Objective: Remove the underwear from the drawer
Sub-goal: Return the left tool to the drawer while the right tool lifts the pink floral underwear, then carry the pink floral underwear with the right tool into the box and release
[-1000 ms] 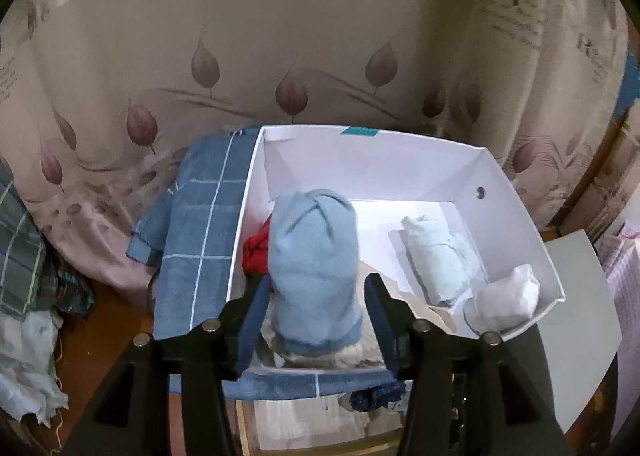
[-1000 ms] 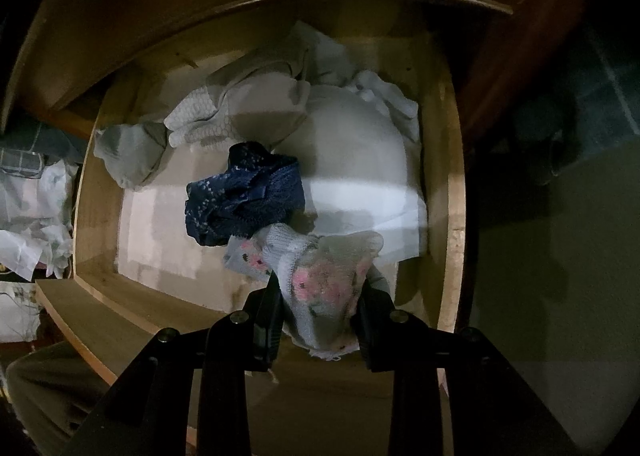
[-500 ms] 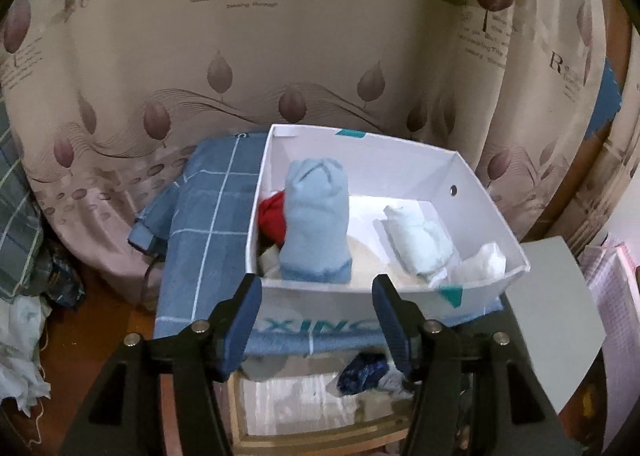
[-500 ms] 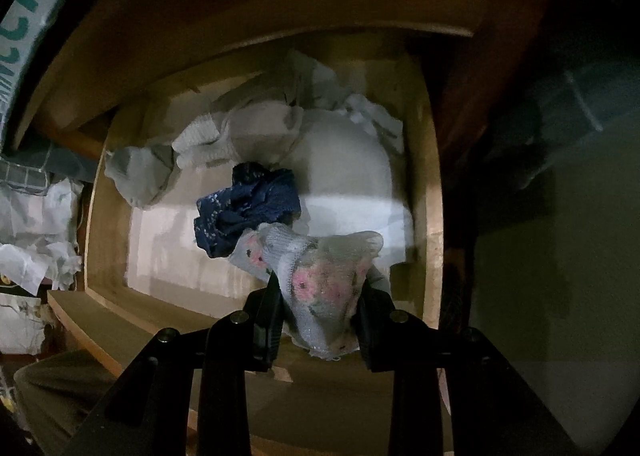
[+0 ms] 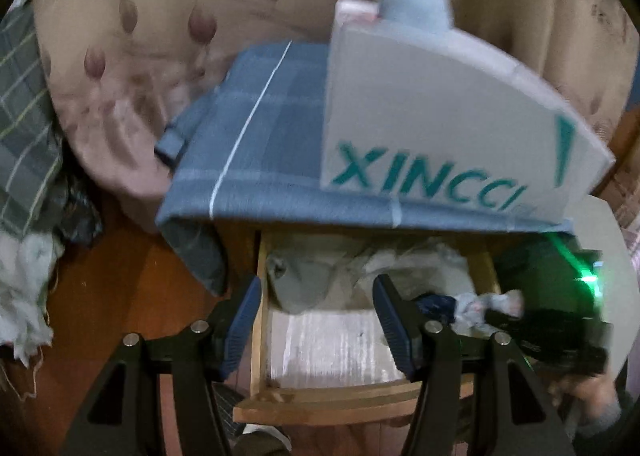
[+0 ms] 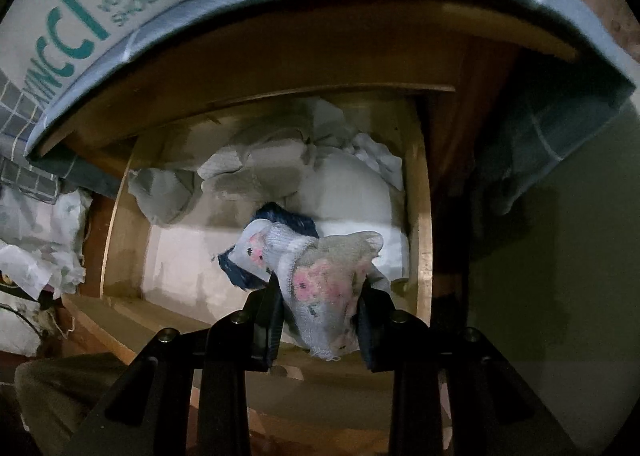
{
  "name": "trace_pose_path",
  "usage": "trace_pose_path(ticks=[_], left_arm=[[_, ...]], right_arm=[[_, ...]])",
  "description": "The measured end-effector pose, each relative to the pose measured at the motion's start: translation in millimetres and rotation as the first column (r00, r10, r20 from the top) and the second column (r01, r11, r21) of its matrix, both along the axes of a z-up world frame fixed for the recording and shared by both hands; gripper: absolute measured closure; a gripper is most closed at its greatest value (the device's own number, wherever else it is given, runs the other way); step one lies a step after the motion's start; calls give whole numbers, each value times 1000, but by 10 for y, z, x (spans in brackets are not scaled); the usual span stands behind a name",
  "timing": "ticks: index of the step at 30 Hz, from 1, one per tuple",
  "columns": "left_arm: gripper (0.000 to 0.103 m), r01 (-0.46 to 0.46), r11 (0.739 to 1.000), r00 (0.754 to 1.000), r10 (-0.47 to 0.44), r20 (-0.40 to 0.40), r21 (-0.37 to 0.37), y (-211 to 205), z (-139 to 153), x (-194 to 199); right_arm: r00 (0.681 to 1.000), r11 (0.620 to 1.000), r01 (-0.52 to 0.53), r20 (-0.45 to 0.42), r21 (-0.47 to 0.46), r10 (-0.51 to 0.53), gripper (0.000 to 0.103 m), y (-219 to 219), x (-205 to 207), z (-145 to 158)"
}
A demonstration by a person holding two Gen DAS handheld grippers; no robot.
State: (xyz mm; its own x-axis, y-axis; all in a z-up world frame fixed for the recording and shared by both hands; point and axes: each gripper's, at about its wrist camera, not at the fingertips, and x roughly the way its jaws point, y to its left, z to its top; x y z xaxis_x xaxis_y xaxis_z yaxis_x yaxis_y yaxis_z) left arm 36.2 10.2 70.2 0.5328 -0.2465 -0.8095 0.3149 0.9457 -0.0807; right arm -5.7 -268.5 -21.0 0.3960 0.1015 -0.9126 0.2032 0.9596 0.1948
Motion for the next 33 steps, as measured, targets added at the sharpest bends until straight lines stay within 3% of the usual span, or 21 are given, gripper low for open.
trace_pose_path(ticks=[7,10,12,16,20,25,30,33], left_arm=[[44,-61,997,997,59,-54,-43,44,-482,54],[44,-47,999,994,47,-95,1,52,-638,75],[44,-58,998,995,58,-80,6,85,-644,81],[43,-71,997,997,71,-5,32,100,-585,54],[43,-45,999,998,46,-34,26,67,-620,55],[44,-38,999,999,38,-14,23,77,-584,27],[44,-25,999,1000,25,-18,30,72,-582,28],[44,-37,999,999,38,-18,29,90,-589,41]], right_arm=[[999,1000,-28,15,-13,28,75,109,-91,196],[998,998,-55,38,0,55,75,175,-166,373],[996,997,-75,58,7,74,75,233,-213,527],[985,992,-127,117,11,125,75,343,-309,994],[968,987,-159,191,-21,160,75,425,-381,1528],[944,985,-165,279,-54,174,75,449,-391,2173],[927,985,-120,342,-124,156,75,372,-138,2652],[926,985,-94,350,-142,139,75,317,106,2785]])
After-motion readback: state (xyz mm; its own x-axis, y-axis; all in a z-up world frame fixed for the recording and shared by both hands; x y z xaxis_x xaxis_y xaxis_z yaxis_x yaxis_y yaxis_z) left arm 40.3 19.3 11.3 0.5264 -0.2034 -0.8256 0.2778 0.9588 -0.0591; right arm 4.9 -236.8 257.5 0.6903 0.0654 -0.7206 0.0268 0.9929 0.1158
